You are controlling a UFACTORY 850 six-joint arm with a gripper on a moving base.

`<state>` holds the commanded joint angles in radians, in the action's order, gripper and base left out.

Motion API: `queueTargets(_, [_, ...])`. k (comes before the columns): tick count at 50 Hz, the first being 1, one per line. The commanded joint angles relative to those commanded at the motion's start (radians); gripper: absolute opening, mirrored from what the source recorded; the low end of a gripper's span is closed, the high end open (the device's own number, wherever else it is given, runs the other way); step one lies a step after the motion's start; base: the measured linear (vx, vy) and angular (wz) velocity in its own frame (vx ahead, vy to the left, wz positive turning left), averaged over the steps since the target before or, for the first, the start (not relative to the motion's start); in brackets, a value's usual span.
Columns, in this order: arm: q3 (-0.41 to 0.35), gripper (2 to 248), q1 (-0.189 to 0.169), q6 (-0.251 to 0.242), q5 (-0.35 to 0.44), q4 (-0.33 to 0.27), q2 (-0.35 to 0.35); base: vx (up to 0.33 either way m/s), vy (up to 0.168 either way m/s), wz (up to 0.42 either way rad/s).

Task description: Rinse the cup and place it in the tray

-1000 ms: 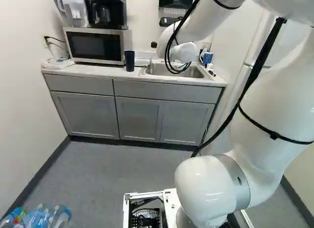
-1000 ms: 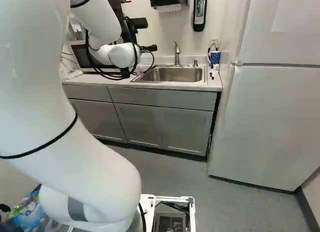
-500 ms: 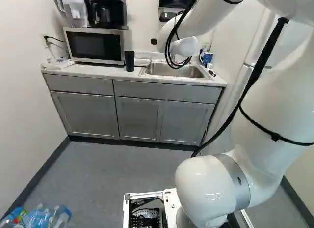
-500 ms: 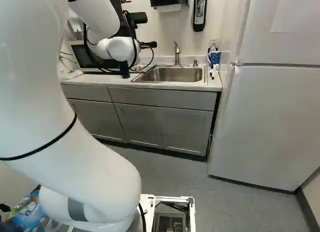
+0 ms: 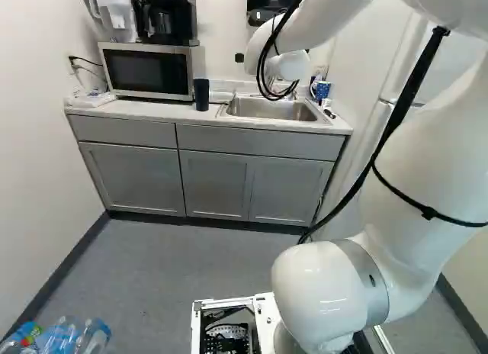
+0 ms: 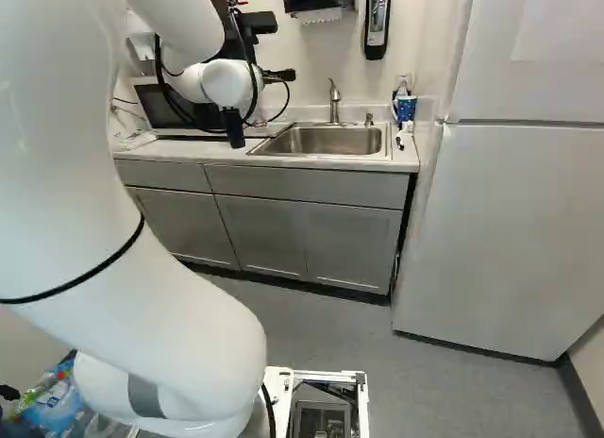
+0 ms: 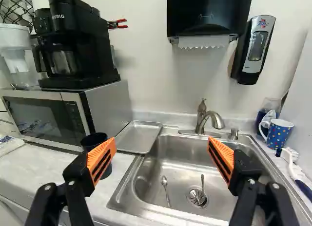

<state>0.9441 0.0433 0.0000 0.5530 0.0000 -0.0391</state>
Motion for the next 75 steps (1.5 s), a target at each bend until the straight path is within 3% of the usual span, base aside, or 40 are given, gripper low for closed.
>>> queueTargets(44, [0.000,247,0.000,0.000,0.000,0.000,0.000,0.012,0.000,0.000])
queueTargets(75, [0.000,247,0.000,0.000,0.000,0.000,0.000,0.105,-0.036,0.006])
